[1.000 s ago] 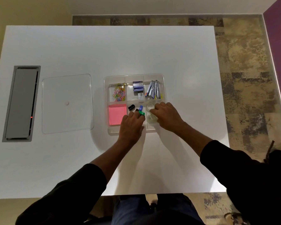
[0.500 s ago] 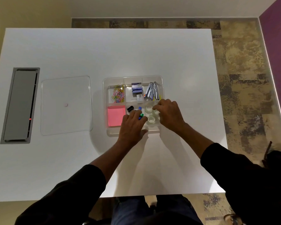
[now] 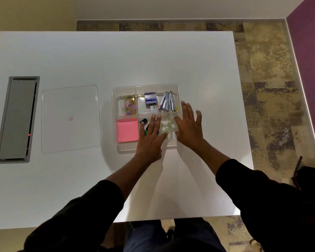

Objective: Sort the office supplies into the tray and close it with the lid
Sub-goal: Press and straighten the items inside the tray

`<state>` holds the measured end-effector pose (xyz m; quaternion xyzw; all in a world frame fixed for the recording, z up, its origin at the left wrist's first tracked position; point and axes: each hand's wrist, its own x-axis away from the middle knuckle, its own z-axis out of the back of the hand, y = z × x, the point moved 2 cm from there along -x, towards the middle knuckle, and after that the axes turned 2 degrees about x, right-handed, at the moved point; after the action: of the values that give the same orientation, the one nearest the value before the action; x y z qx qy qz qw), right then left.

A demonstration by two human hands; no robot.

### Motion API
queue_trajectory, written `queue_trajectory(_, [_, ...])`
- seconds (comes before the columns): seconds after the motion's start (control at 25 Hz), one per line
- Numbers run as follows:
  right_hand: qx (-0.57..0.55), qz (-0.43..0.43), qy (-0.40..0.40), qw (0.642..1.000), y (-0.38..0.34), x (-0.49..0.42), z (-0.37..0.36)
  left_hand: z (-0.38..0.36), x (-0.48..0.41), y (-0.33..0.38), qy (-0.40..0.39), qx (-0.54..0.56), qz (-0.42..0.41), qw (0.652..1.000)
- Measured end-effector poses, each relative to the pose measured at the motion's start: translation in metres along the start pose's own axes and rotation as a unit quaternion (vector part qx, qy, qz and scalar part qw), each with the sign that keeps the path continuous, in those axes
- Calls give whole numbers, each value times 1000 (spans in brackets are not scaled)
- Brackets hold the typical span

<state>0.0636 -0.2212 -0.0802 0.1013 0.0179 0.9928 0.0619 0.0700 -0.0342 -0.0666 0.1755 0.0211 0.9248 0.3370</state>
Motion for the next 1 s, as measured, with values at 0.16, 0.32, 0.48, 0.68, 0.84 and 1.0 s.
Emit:
queue_trajectory(0.16, [10,-10,6,1000,0,-5,-5,2,-1,2,1,9,1,1000])
queue_trajectory(0.32, [6,-13,8,1000,-1,-7,-9,3,-1,2,9,24,-3,1000])
queue_trajectory(0.48, [-5,-24,12,1000,-1,-9,-12,-1,0,-1,22,30,-5,999])
queue_trajectory(0.68, [-43,-41,32,998,-6,-11,-8,-7,1,-8,27,40,-4,999])
queue_trajectory(0.84, [-66,-64,39,995,-17,-20,-1,-7,1,-10,32,40,-10,999])
queue_trajectory(1.0, [-78,-74,35,994,-20,-22,1,-7,-1,-9,23,44,-10,999])
